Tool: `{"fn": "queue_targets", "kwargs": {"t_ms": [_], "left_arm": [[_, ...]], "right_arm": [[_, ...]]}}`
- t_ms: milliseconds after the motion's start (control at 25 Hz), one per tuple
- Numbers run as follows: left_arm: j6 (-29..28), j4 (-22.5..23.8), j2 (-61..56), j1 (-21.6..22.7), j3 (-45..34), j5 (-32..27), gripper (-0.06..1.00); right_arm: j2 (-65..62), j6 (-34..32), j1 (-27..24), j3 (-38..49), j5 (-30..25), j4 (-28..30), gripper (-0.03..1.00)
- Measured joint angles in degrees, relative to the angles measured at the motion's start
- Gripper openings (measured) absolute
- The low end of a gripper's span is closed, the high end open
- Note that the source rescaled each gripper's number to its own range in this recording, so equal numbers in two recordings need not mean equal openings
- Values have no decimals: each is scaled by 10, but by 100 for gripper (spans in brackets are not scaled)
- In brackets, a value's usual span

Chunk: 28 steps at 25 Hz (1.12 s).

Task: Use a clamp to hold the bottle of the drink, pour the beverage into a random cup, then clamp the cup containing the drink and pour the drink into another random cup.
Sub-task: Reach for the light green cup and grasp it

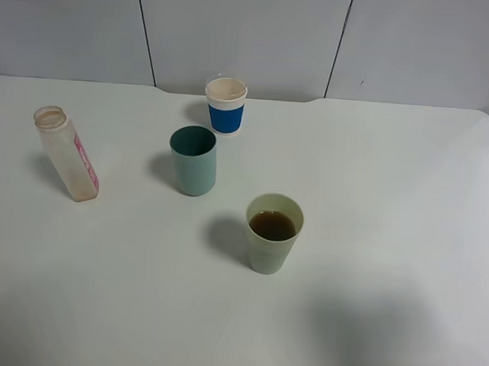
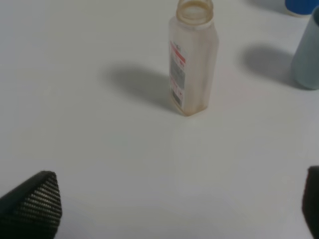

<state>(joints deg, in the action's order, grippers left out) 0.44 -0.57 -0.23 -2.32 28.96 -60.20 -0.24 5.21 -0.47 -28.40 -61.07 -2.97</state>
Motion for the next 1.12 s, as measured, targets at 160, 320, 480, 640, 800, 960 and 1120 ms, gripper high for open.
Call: {"fn": "queue_targets", "kwargs": {"t_ms": [160, 320, 480, 640, 800, 960, 1120], "left_arm": [[0, 0, 0, 0, 0, 0, 93], [0, 0, 0, 0, 0, 0, 93], [0, 0, 0, 0, 0, 0, 93], [0, 0, 0, 0, 0, 0, 93], [0, 0, 0, 0, 0, 0, 93], [0, 0, 0, 0, 0, 0, 93], [0, 0, 0, 0, 0, 0, 93]], "right_arm": [[0, 0, 0, 0, 0, 0, 100], [0, 0, 0, 0, 0, 0, 100], [0, 0, 0, 0, 0, 0, 100], [0, 0, 0, 0, 0, 0, 100], [34, 0, 0, -2, 1, -16, 100], [115, 2, 0, -31, 38, -33, 100], [212, 23, 1, -76, 62, -34, 100]]}}
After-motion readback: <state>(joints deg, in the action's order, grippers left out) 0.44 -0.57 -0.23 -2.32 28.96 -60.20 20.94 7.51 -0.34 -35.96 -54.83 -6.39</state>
